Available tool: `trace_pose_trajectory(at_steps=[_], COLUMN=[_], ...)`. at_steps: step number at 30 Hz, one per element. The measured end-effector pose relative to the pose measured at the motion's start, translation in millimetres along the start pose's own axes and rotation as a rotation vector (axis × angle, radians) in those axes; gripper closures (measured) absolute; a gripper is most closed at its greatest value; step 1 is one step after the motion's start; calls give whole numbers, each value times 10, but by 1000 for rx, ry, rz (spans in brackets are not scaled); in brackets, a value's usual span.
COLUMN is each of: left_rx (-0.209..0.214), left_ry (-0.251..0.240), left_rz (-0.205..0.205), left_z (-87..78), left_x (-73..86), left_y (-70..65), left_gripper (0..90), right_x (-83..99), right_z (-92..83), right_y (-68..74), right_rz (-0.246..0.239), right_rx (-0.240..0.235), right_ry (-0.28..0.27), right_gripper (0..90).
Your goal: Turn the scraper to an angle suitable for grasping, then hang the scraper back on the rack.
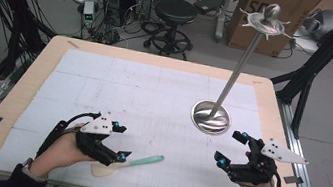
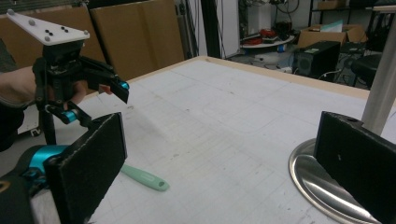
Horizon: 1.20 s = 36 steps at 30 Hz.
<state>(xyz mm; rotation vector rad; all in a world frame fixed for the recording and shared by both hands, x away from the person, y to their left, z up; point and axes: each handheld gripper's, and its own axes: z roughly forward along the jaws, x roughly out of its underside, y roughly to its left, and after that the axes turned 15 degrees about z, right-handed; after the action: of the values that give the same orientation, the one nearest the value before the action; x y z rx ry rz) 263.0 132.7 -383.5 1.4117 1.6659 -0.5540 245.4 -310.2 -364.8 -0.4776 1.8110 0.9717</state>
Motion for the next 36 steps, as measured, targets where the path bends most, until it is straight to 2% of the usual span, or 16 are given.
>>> trace_pose_trajectory(at_steps=[2, 5, 10, 13, 18, 24, 25, 26, 27, 29, 33, 36], left_rx=[14, 30, 74, 84, 121, 170, 173, 170, 164, 187, 206, 221], left_ry=[4, 12, 56, 94, 184, 308, 332, 354, 375, 427, 506, 554], left_rz=[-14, 4, 8, 16, 61, 64, 69, 76, 71, 55, 53, 67], left_z=[0, 9, 50, 89, 167, 280, 302, 319, 347, 411, 516, 578], left_x=[-27, -57, -114, -151, -219, -294, -302, -309, -314, -321, -318, -321], left_y=[-2, -12, -19, -18, 3, 3, -2, -5, -14, -21, -46, -70], left_gripper=[214, 213, 219, 222, 309, 384, 447, 447, 488, 503, 534, 576], right_x=[7, 15, 20, 19, 16, 11, 13, 13, 15, 15, 15, 24], right_z=[3, 3, -12, -11, -7, -14, -15, -15, -17, -23, -33, -32], right_y=[-5, -2, 3, 3, 4, -2, -8, -8, -13, -18, -24, -33], right_rz=[-1, 0, 5, 6, 7, 8, 10, 10, 10, 12, 12, 18], right_rx=[0, -1, 2, 1, -4, -7, -6, -6, -5, -5, -4, -3], right_ry=[2, 8, 5, 3, 3, 1, 1, 1, 2, 2, -2, -1], right_gripper=[13, 13, 14, 14, 14, 13, 14, 14, 13, 14, 13, 13])
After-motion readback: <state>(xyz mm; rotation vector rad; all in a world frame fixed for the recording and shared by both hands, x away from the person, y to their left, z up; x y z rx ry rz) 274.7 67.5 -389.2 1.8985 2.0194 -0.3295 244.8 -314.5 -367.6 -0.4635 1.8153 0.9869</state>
